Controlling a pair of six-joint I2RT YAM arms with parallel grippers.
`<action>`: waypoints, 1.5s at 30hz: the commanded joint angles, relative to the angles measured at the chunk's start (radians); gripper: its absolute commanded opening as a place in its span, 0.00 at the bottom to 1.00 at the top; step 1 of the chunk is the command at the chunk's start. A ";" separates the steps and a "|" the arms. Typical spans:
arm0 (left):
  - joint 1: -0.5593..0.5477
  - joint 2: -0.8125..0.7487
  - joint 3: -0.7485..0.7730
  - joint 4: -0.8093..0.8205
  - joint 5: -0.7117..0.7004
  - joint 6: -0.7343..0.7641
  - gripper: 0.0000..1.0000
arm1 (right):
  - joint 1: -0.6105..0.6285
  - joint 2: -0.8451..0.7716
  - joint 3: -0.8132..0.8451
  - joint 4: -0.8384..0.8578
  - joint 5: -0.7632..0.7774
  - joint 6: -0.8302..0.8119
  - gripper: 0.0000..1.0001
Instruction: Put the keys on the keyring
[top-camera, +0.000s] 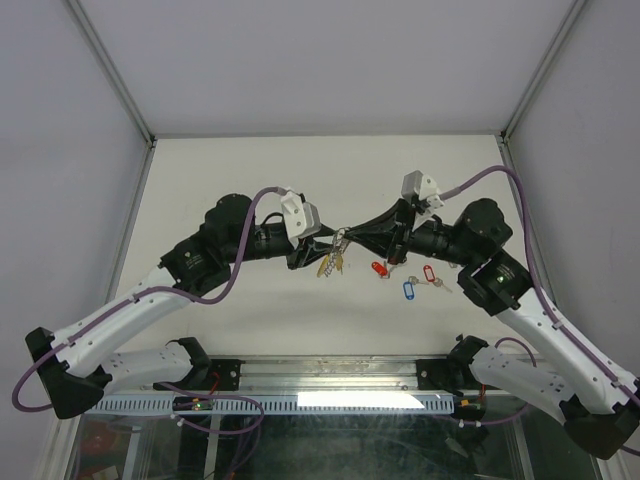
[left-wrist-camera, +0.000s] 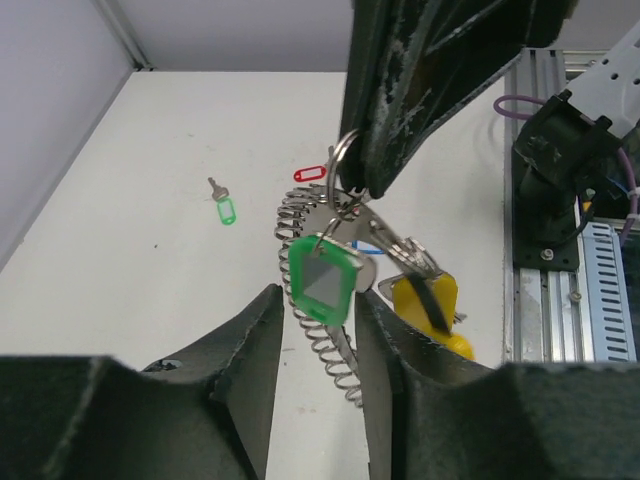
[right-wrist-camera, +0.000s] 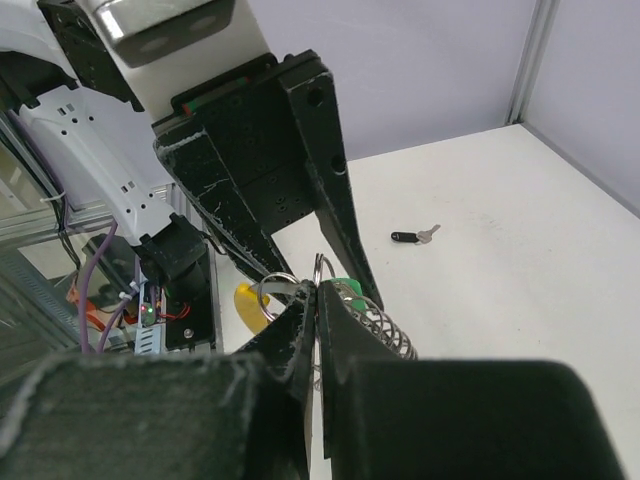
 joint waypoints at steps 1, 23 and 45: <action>-0.002 -0.050 0.026 0.029 -0.082 -0.014 0.37 | 0.000 -0.041 -0.001 0.070 0.019 -0.047 0.00; 0.000 -0.100 0.037 0.214 0.048 -0.060 0.36 | 0.001 -0.107 -0.128 0.248 -0.023 -0.058 0.00; -0.001 -0.013 0.053 0.228 0.206 -0.073 0.23 | 0.001 -0.118 -0.225 0.477 -0.057 0.056 0.00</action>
